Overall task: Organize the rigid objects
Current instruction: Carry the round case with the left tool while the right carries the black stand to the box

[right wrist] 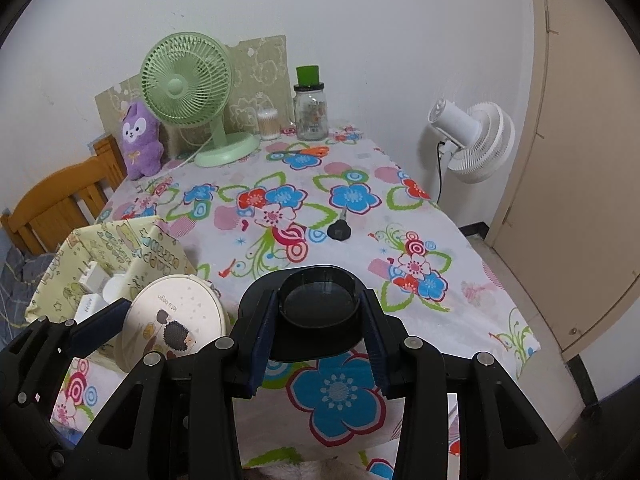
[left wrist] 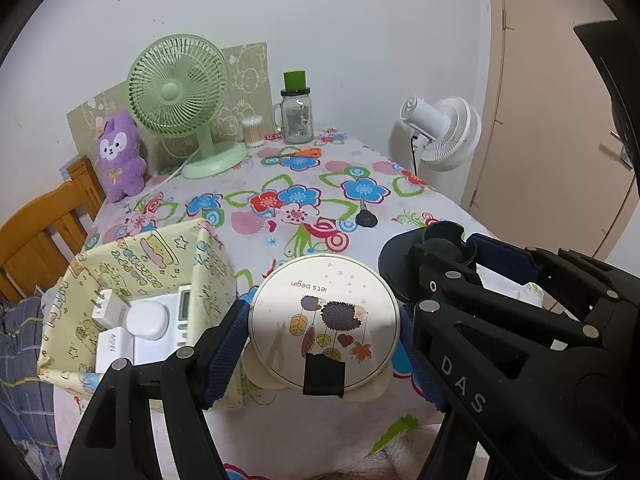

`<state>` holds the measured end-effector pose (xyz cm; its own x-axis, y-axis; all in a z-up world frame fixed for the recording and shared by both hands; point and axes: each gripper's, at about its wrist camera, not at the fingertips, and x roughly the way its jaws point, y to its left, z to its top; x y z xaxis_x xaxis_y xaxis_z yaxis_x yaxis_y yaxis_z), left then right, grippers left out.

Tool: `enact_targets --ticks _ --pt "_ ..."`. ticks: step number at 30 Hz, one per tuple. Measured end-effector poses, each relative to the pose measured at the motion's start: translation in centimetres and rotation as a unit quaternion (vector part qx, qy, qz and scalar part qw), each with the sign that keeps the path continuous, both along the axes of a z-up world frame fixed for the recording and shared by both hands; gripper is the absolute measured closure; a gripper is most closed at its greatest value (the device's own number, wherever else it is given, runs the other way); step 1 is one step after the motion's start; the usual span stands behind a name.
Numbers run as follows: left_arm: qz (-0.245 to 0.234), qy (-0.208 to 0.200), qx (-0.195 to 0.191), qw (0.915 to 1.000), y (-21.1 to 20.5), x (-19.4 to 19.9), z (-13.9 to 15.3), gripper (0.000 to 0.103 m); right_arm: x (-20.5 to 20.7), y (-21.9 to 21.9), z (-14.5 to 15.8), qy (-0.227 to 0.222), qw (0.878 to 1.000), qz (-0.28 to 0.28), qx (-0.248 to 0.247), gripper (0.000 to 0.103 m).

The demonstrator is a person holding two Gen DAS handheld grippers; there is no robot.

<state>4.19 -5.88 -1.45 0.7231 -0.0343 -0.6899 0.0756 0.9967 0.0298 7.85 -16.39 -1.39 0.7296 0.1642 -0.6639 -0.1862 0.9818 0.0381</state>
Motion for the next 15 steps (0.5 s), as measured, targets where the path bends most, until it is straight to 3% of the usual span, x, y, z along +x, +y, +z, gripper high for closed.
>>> enact_targets --ticks 15 --pt "0.011 -0.015 0.006 0.9998 2.4 -0.5 2.1 0.026 -0.6 2.5 2.5 -0.022 1.000 0.021 0.003 0.059"
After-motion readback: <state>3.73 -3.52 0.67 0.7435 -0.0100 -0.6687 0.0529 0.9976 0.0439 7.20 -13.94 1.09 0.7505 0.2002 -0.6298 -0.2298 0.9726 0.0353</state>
